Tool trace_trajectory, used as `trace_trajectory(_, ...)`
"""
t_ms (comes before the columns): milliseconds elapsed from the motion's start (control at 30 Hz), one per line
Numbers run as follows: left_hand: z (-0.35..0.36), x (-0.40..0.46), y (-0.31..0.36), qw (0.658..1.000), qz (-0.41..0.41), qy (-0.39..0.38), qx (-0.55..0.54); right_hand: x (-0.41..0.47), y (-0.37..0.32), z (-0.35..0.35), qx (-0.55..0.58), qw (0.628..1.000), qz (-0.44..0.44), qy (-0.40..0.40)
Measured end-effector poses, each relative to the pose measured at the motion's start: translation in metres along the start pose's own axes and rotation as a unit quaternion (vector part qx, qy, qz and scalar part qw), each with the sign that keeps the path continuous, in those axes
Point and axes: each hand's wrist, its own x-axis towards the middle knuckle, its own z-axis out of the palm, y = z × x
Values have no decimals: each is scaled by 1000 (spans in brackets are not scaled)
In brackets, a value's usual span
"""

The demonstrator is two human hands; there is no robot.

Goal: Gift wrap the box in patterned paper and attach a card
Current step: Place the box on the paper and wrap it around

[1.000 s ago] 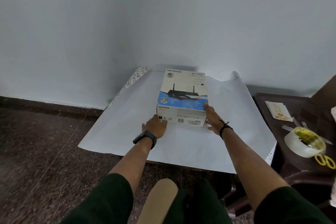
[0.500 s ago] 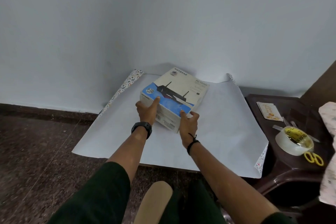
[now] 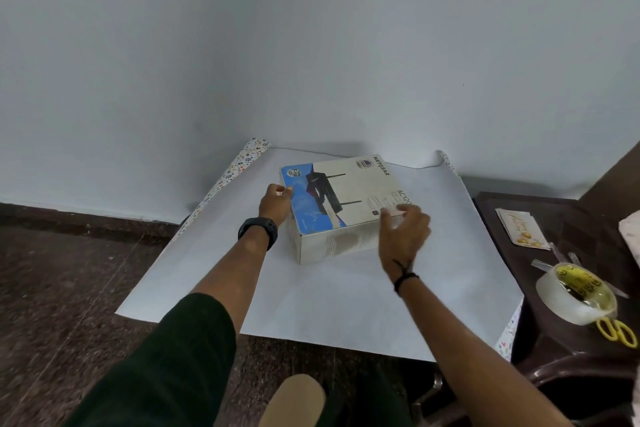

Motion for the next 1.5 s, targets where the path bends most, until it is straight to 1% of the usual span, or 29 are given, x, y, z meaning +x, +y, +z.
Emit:
trace_trajectory(67, -4, -2, 3, 998, -25, -41, 38, 25, 10, -5, -16, 999, 29, -16)
trace_trajectory(133, -5, -5, 3, 995, -51, -84, 30, 44, 20, -5, -2, 996, 60, -71)
trace_trajectory(200, -4, -7, 0, 994, -57, -87, 15, 54, 26, -5, 25, 986, 90, -139)
trace_trajectory(267, -1, -2, -5, 997, -50, -65, 0, 58, 29, -5, 29, 978, 107, -176)
trace_trajectory(333, 0, -1, -7, 998, -31, -40, -28, 57, 28, -2, 14, 981, 99, -169)
trace_trajectory(400, 1, 3, -9, 999, -11, -32, -42, 51, 27, 3, 10, 986, 88, -144)
trace_trajectory(467, 2, 4, -6, 997, 0, -39, -63, 45, 28, 7, 12, 989, 81, -120)
trace_trajectory(533, 1, 4, -2, 995, -9, -61, -81, 41, 33, 10, 19, 989, 85, -116)
trace_trajectory(667, 2, 0, -1, 995, -7, -85, -56, 36, 40, 14, 22, 989, 83, -117)
trace_trajectory(800, 0, -3, -4, 997, 16, -59, -52, 32, 32, 15, 6, 991, 77, -112)
trace_trajectory(967, -1, -6, -10, 999, -8, -18, -37, 30, 30, 14, -9, 989, 69, -128)
trace_trajectory(1100, 0, -12, -9, 1000, -4, -23, 1, 36, 31, 9, -13, 984, 71, -161)
trace_trajectory(1233, -3, -18, -8, 999, -25, -44, -11, 37, 26, 5, -4, 984, 65, -167)
trace_trajectory(1300, -2, -21, -7, 998, -41, -35, -43, 38, 27, 5, 9, 983, 71, -170)
trace_trajectory(1333, 0, -23, -7, 996, -54, -12, -74, 38, 27, 5, 18, 980, 84, -177)
trace_trajectory(1400, 8, -25, -10, 984, -104, 80, -124, 37, 26, 4, 57, 969, 143, -195)
trace_trajectory(1433, 12, -26, -11, 971, -140, 111, -160, 37, 25, 4, 85, 960, 178, -201)
trace_trajectory(1467, 19, -27, -14, 956, -171, 113, -209, 36, 24, 4, 101, 953, 201, -203)
trace_trajectory(1500, 26, -31, -15, 944, -186, 95, -256, 33, 22, 4, 105, 951, 212, -200)
